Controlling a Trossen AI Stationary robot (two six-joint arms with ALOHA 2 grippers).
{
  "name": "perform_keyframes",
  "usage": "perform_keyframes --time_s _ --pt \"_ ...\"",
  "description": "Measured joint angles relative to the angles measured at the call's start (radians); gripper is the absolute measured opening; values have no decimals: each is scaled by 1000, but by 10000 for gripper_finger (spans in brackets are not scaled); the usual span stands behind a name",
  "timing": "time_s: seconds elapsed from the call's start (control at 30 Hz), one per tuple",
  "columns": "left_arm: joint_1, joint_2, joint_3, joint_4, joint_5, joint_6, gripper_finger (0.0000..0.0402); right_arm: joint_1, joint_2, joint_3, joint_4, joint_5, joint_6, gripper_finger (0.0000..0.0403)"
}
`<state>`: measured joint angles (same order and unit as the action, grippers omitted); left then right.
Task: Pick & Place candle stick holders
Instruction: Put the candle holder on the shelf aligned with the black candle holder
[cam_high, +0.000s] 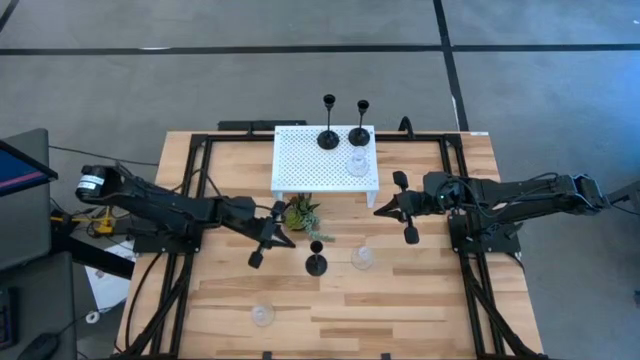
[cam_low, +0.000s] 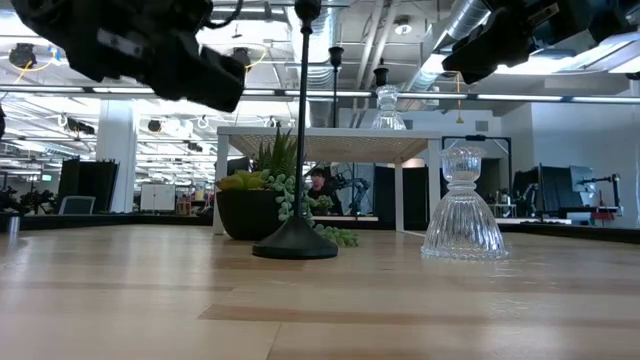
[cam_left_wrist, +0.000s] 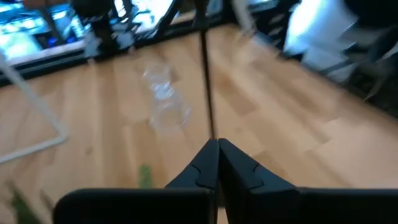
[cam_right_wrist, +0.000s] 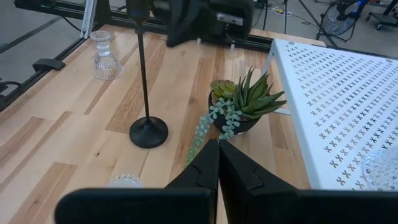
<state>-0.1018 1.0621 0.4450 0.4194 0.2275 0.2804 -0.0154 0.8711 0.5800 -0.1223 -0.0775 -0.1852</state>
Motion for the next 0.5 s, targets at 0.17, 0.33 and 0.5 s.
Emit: perform_keyframes --time_s 0.17,0.33,0.5 --pt "-24 59 0 5 -127 26 6 0 0 0 0 0 2 0" --pt "-43 89 0 15 -127 22 6 0 0 0 -2 0 2 0" --pt "-43 93 0 42 -126 23 9 0 0 0 -4 0 0 0"
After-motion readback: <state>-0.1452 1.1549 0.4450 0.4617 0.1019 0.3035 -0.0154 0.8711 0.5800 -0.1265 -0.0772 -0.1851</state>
